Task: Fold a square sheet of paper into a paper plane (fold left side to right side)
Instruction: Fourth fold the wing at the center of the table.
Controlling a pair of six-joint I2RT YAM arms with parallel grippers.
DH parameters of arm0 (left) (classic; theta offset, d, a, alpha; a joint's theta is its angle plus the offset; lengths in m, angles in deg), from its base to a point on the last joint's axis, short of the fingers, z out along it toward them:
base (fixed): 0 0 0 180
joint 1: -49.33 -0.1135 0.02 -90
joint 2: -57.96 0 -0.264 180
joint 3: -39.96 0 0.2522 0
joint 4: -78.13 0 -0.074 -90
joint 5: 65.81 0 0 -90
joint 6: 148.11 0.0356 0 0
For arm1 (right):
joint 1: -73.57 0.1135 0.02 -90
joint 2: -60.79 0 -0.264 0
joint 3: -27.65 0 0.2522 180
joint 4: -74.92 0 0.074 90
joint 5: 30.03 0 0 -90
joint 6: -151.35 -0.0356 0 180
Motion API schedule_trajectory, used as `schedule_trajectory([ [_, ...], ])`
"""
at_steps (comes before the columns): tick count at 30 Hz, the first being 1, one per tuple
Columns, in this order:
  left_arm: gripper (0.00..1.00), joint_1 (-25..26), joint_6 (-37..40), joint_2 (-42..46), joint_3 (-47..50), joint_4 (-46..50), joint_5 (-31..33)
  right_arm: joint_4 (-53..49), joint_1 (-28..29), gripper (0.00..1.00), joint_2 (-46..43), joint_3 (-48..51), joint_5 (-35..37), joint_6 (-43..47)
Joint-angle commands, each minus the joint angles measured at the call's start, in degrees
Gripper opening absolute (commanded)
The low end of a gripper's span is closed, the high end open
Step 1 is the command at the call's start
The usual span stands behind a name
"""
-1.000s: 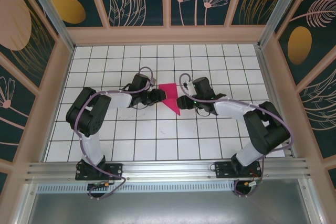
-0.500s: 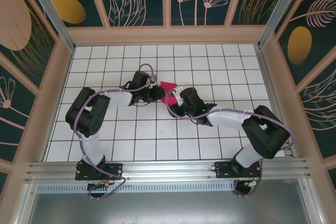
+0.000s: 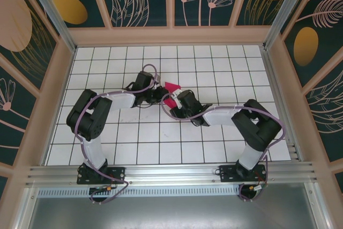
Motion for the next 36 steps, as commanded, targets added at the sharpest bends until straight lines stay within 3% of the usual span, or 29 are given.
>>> schedule_trajectory([
  [1, 0.20, 0.32, -0.71, 1.60, -1.79, 1.03, -0.75, 1.16, 0.41, 0.52, 1.80, -1.79, 1.52, 0.92],
  [14, 0.25, 0.29, 0.18, 2.50, -2.14, 2.55, 0.27, 1.04, -0.25, 0.31, 3.12, -2.02, 0.98, -0.12],
  [21, 0.47, -0.19, 3.06, 4.87, -2.93, 6.51, 2.16, 1.66, -1.62, 0.21, 2.12, -0.72, -1.98, -1.60],
  [27, 0.64, -0.96, 4.03, 7.31, -2.55, 7.58, 3.35, 2.55, -2.92, 0.18, 0.94, 0.85, -6.81, -3.40],
  [31, 0.65, -1.35, 3.40, 8.60, -0.48, 6.60, 4.07, 3.99, -4.12, 0.17, 0.09, 2.49, -10.14, -5.06],
  [36, 0.54, -1.31, 1.73, 7.92, 2.81, 3.83, 3.33, 6.38, -6.07, 0.16, -0.73, 4.68, -15.15, -7.47],
])
